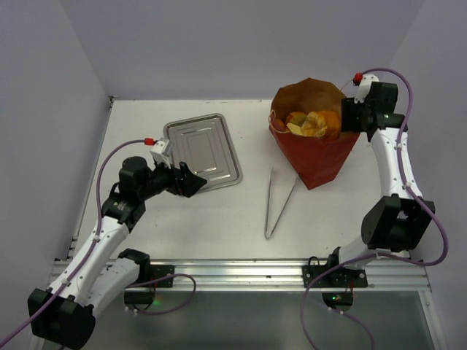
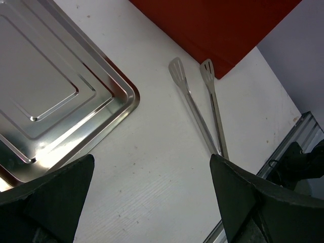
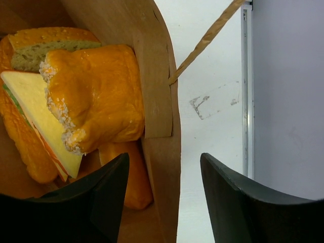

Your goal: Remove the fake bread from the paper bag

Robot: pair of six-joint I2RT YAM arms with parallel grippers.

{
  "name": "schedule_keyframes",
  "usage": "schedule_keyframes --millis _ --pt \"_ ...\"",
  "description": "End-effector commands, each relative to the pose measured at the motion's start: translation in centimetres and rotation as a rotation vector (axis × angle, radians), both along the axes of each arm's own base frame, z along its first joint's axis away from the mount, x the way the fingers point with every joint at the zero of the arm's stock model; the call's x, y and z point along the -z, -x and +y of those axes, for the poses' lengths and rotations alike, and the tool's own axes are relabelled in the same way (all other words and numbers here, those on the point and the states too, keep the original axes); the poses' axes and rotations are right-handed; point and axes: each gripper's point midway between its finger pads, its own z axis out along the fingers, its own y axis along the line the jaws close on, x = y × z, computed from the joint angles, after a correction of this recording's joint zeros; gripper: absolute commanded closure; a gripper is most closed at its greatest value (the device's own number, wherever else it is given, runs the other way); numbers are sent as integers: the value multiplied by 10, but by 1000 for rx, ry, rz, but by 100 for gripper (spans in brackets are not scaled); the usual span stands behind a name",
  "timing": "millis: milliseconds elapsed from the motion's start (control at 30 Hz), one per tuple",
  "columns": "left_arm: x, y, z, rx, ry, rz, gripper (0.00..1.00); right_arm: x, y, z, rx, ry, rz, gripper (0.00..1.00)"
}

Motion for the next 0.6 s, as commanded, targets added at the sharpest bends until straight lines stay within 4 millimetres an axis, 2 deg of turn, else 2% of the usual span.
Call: schedule_keyframes --millis 0,200,300,333,400,433,500,567 --pt "-14 2 -6 30 33 -53 0 -16 -3 0 38 -27 -83 39" --pt "-14 4 -8 41 44 -49 0 -12 -3 0 66 -49 -83 54" --pt "-16 6 -14 66 69 -45 0 -13 -1 4 53 -61 -85 68" --pt "-17 6 -16 70 80 -41 0 -16 -1 4 44 -59 -94 76" --pt "-18 9 -24 101 89 -39 0 -22 -2 8 15 -65 -108 82" --pt "-18 11 -29 111 96 -31 0 -28 -4 9 7 -60 -126 91" --pt "-13 14 -41 136 91 -12 0 -45 -5 11 -23 -44 -170 100" --pt "-5 13 -48 134 78 17 0 -70 -5 10 -35 -19 -242 100"
